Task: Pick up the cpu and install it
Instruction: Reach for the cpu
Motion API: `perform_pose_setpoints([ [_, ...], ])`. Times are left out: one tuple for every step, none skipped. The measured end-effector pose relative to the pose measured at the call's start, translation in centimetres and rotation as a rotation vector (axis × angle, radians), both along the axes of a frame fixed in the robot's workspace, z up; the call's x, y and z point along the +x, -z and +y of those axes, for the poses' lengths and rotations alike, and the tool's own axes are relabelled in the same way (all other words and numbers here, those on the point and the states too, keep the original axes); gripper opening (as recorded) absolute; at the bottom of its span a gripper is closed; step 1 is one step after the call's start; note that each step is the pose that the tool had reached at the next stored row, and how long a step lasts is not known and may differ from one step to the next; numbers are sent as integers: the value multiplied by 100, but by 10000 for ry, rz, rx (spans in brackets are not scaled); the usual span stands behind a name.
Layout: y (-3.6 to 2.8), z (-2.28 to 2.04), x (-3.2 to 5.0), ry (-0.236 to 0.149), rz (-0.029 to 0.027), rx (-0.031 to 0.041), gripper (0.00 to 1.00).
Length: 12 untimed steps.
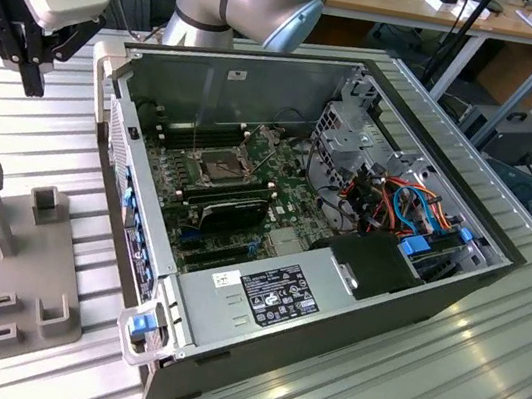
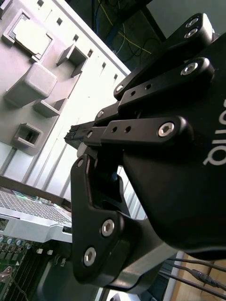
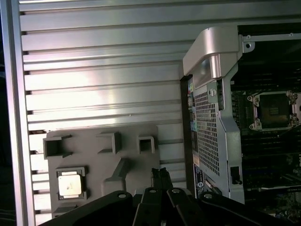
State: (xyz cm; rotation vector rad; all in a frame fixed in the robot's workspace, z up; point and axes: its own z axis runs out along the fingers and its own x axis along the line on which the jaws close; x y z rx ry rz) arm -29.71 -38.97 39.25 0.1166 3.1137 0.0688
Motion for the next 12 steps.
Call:
perform_pose_setpoints([
  [0, 0, -7, 3, -1, 1, 11],
  [0, 0, -13, 3, 0, 0, 11],
  [0, 0, -21, 1, 1, 0, 11],
  [0, 0, -30, 0, 0, 0, 11],
  [0, 0, -42, 0, 0, 1, 11],
  [0, 0, -53, 0, 0, 0, 11],
  [0, 0, -62, 0, 0, 0, 11],
  [0, 0, -76, 0, -1, 0, 11],
  [0, 0, -88, -1, 0, 1, 11],
  [0, 0, -113, 0, 0, 1, 11],
  [0, 0, -135, 0, 0, 0, 11],
  [1, 0, -156, 1, 0, 0, 11],
])
